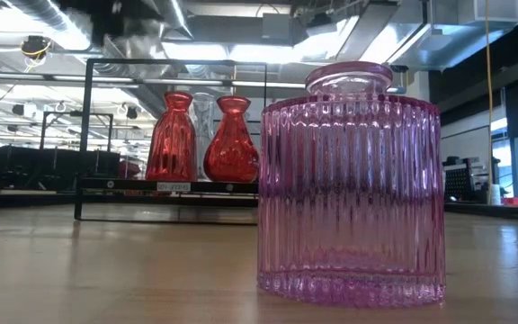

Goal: Sort vases onto shelf
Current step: Put the transparent vase on the shelf

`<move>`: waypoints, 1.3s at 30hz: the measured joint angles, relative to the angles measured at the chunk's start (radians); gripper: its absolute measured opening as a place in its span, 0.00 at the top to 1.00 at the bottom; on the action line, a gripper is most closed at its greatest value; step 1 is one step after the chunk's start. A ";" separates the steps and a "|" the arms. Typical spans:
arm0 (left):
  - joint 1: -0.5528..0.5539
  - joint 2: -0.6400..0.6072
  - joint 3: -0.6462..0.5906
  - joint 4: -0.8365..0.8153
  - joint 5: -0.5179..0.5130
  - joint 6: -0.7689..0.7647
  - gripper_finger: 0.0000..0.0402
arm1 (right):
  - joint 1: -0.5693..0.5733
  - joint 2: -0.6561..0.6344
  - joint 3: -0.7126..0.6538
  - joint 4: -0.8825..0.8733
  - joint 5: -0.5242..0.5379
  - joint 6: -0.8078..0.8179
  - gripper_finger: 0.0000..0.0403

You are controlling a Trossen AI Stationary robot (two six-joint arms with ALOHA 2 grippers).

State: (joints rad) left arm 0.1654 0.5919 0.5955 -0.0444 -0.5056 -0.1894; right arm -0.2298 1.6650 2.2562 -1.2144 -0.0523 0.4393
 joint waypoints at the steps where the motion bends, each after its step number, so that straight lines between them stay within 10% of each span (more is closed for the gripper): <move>1: 0.000 -0.014 -0.028 -0.002 -0.005 -0.016 0.62 | 0.000 0.000 0.000 0.000 0.000 0.000 0.79; 27: -0.002 0.218 -0.252 0.147 0.129 -0.013 0.62 | 0.000 0.001 -0.001 0.001 0.036 0.006 0.79; 39: -0.006 0.380 -0.252 0.262 -0.102 -0.227 0.62 | 0.000 0.001 -0.001 -0.009 0.038 0.029 0.79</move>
State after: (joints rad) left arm 0.1592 0.9720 0.3431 0.2173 -0.6073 -0.4160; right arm -0.2295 1.6661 2.2555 -1.2231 -0.0143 0.4683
